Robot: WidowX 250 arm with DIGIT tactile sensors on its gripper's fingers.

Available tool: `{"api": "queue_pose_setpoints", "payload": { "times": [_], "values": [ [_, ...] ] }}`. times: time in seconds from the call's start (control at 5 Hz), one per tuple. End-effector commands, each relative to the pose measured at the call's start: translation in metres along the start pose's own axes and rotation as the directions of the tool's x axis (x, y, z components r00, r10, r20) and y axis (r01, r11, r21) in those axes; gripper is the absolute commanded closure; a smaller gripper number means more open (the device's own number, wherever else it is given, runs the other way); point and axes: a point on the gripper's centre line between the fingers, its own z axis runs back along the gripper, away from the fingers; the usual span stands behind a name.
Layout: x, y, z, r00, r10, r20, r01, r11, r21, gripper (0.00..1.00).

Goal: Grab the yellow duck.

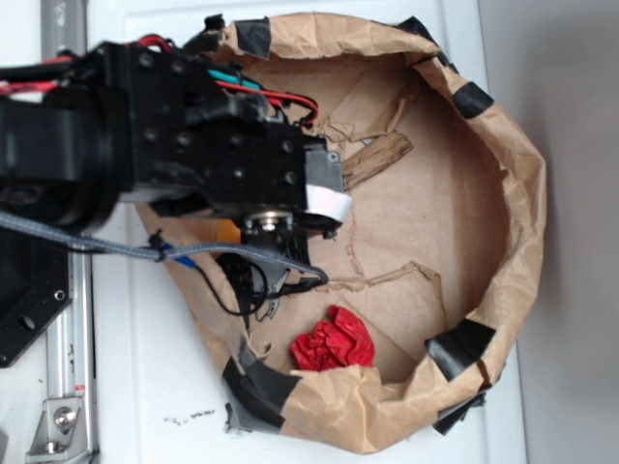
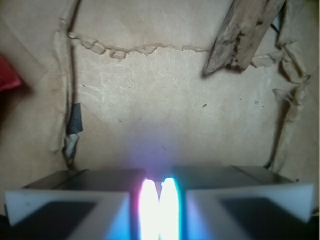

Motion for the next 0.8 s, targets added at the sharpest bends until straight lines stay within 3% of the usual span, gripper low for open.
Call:
{"api": "queue_pose_setpoints", "payload": {
  "times": [0.0,0.6],
  "values": [
    [0.003,-0.004,0.004,1.0,-0.006,0.001,0.006,1.0,0.0,0.0],
    [-0.01,-0.019,-0.017,0.995,-0.062,-0.076,0.061,0.998,-0.026,0.0]
  ]
}}
